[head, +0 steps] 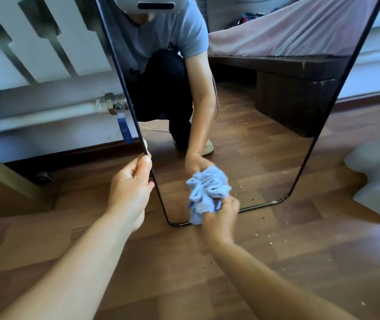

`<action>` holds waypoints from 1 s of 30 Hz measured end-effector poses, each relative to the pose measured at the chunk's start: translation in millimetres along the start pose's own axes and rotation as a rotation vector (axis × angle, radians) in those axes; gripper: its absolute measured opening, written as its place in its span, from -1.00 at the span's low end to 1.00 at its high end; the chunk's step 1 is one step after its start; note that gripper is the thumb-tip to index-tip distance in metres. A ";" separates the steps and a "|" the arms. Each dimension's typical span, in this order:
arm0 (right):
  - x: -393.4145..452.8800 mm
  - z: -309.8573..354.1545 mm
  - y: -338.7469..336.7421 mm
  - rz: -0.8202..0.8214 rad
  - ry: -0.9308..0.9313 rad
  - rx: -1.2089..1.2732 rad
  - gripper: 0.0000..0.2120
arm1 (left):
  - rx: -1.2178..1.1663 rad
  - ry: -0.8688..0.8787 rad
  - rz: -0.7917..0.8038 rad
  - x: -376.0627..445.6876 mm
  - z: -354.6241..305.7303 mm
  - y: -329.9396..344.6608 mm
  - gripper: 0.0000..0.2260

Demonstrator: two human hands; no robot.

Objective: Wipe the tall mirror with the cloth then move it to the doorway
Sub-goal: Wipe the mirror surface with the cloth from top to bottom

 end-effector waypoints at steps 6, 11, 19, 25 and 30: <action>-46.8 4.8 45.6 0.291 -0.086 -0.143 -0.61 | -0.001 -0.019 0.019 2.5 0.7 -1.8 -0.73; -45.1 3.0 49.1 0.290 -0.031 -0.123 -0.63 | 0.019 -0.012 0.038 0.8 1.0 -1.2 -0.88; -17.3 -16.2 46.0 0.174 0.311 0.084 -0.70 | 0.061 -0.009 0.036 -4.4 12.4 -5.1 -0.79; 13.8 -33.4 17.7 0.053 0.677 0.288 -0.68 | 0.100 -0.005 0.073 -3.1 20.0 -9.9 -0.84; 41.4 -32.2 -20.3 0.269 0.407 -0.672 -0.51 | 0.114 0.018 0.051 -1.0 21.7 -8.6 -0.74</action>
Point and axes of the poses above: each hand's wrist, its own x-axis towards the middle knuckle, its own y-axis out of the palm, z = x × y, the point moved 2 cm from there along x, towards the middle knuckle, and after that the axes turned 13 degrees about -x, right-handed, at the moved point
